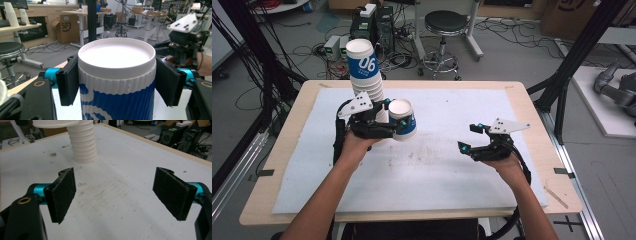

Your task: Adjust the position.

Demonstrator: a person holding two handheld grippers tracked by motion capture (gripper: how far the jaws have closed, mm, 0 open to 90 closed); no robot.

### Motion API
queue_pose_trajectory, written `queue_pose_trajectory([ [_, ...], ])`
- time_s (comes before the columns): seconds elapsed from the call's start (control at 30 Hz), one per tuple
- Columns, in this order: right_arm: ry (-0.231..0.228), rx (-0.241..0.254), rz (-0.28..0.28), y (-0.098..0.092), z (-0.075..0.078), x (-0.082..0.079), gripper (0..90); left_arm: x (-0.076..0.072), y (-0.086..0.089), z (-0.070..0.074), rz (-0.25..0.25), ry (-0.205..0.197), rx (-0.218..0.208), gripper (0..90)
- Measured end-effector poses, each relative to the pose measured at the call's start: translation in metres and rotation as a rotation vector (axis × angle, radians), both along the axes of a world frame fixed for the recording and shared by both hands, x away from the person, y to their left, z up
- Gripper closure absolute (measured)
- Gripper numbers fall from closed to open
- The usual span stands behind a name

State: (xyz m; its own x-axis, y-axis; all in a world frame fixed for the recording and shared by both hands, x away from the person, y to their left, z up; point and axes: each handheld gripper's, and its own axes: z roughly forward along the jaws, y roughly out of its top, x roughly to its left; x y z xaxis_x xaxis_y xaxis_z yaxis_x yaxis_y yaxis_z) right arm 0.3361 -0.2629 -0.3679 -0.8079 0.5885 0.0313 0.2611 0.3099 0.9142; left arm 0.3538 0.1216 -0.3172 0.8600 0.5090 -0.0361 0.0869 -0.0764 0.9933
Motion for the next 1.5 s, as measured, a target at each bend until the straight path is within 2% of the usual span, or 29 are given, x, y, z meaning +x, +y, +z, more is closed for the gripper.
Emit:
queue_pose_trajectory([
  [0.1, -0.012, -0.022, 0.005, -0.004, -0.001, -0.009, 19.1, 0.000, -0.003, -0.002, -0.005, 0.003, -0.007, 28.6],
  [0.2, -0.018, -0.023, 0.005, -0.006, -0.003, -0.015, 19.1, 0.001, -0.006, -0.005, -0.008, 0.007, -0.011, 28.5],
  [0.27, -0.014, -0.003, 0.016, -0.004, -0.006, -0.016, 19.1, 0.001, -0.009, -0.007, -0.007, 0.009, -0.019, 28.4],
  [0.33, 0.011, 0.046, 0.035, 0.000, -0.009, -0.016, 19.1, 0.001, -0.012, -0.009, -0.013, 0.012, -0.019, 28.4],
  [0.43, -0.007, 0.061, 0.053, 0.010, -0.009, -0.015, 19.1, 0.001, -0.019, -0.012, -0.014, 0.011, -0.029, 28.4],
  [0.53, -0.023, 0.100, 0.073, 0.018, -0.008, -0.013, 19.1, -0.001, -0.025, -0.014, -0.025, 0.013, -0.026, 28.4],
  [0.6, -0.018, 0.106, 0.086, 0.023, -0.008, -0.011, 19.1, -0.001, -0.028, -0.015, -0.032, 0.011, -0.020, 28.5],
  [0.77, -0.018, 0.097, 0.121, 0.032, -0.009, -0.009, 19.0, -0.005, -0.041, -0.016, -0.067, 0.004, -0.007, 28.6],
  [0.97, -0.012, 0.117, 0.179, 0.049, -0.009, -0.002, 19.0, -0.006, -0.052, -0.017, -0.090, 0.008, 0.007, 28.7],
  [1.07, -0.016, 0.121, 0.200, 0.060, -0.007, -0.001, 19.0, -0.008, -0.060, -0.019, -0.105, 0.013, 0.030, 28.7],
  [1.1, -0.025, 0.124, 0.201, 0.063, -0.007, 0.000, 19.0, -0.008, -0.062, -0.019, -0.112, 0.013, 0.029, 28.8],
  [1.17, -0.013, 0.123, 0.215, 0.070, -0.006, 0.002, 19.0, -0.009, -0.066, -0.020, -0.133, 0.024, 0.008, 28.9],
  [1.27, -0.006, 0.116, 0.229, 0.077, -0.007, 0.005, 16.0, -0.010, -0.068, -0.019, -0.136, 0.017, 0.017, 29.2],
  [1.37, -0.019, 0.106, 0.244, 0.076, -0.005, 0.004, 23.4, -0.009, -0.064, -0.019, -0.149, 0.029, 0.001, 29.2],
  [1.5, -0.026, 0.061, 0.265, 0.070, 0.000, 0.004, 29.5, -0.010, -0.066, -0.020, -0.162, 0.037, 0.014, 28.4],
])
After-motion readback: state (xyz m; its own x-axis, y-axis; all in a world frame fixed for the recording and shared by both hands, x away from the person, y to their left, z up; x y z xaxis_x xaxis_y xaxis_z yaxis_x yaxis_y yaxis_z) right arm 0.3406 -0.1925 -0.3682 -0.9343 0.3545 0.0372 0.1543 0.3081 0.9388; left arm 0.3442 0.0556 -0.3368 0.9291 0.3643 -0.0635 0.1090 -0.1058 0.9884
